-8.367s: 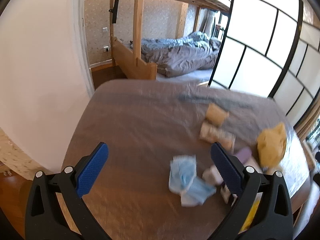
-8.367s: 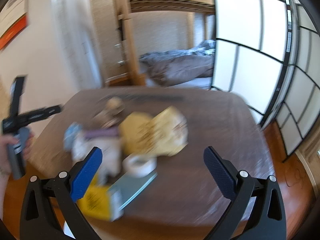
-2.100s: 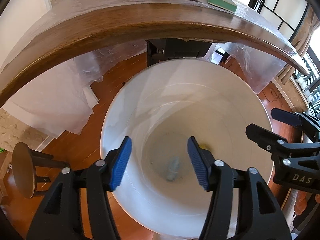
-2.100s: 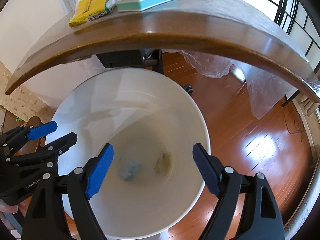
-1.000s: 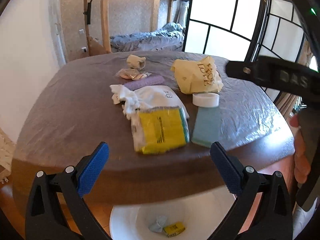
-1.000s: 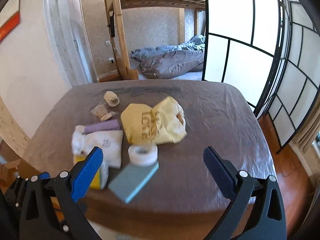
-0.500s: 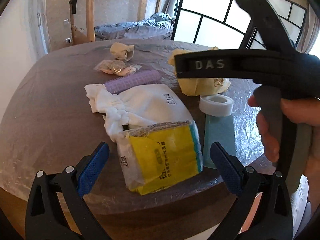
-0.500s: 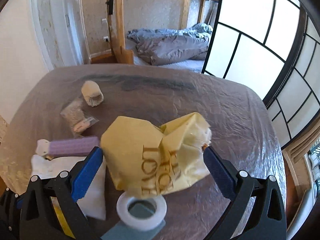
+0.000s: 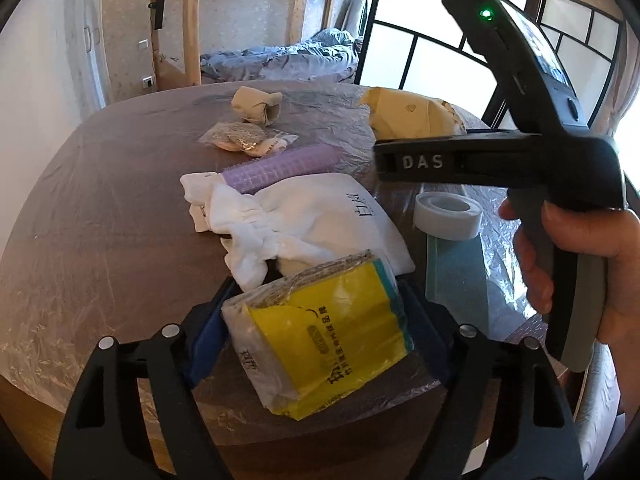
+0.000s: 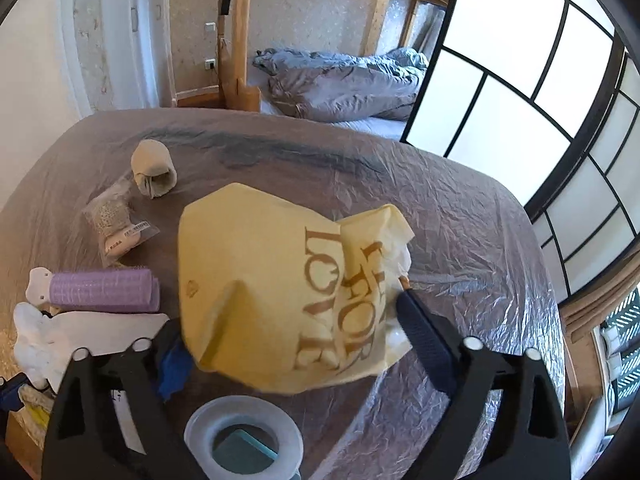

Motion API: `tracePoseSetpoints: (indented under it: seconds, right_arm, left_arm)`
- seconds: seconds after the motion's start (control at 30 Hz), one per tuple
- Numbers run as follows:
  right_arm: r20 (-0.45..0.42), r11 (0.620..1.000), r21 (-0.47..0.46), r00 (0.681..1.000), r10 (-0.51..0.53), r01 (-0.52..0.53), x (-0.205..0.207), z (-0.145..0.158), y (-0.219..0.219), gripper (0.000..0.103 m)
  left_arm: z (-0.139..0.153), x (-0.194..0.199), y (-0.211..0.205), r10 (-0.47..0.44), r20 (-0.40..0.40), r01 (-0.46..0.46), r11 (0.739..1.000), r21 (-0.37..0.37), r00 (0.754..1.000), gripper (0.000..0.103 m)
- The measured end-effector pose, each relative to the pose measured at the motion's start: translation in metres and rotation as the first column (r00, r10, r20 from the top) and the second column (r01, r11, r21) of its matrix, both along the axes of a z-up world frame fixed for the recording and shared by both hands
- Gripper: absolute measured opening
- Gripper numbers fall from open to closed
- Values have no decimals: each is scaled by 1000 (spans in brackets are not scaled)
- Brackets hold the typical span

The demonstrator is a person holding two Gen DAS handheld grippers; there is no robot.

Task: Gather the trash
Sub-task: 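Carry the tissue pack and LOVE bag over the white bucket with both tools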

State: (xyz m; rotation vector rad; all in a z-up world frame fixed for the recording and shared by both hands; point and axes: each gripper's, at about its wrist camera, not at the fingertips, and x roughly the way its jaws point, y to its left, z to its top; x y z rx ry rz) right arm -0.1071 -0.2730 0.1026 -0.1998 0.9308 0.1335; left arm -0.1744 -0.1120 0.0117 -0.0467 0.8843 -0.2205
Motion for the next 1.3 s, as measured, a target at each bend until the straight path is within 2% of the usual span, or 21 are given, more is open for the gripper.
tracePoseSetpoints:
  seconds: [0.1, 0.33, 0.67, 0.87, 1.3]
  right_arm:
    - [19, 1000, 17, 1000, -2, 1, -2, 6, -6, 69]
    - [45, 997, 79, 999, -18, 15, -7, 19, -21, 62]
    - [107, 988, 156, 994, -23, 6, -43, 46, -42, 61]
    - [95, 980, 201, 995, -29, 9, -62, 47, -53, 61]
    - [93, 978, 210, 996, 0, -19, -102, 48, -59, 61]
  left_arm:
    - [1, -4, 3, 7, -4, -7, 1000, -10, 1000, 80]
    - [7, -6, 6, 25, 7, -25, 999, -25, 1000, 79]
    - [16, -4, 14, 48, 30, -47, 998, -37, 998, 79]
    - [20, -5, 16, 56, 38, -55, 998, -40, 998, 79]
    - [21, -12, 14, 67, 40, -65, 997, -40, 997, 79]
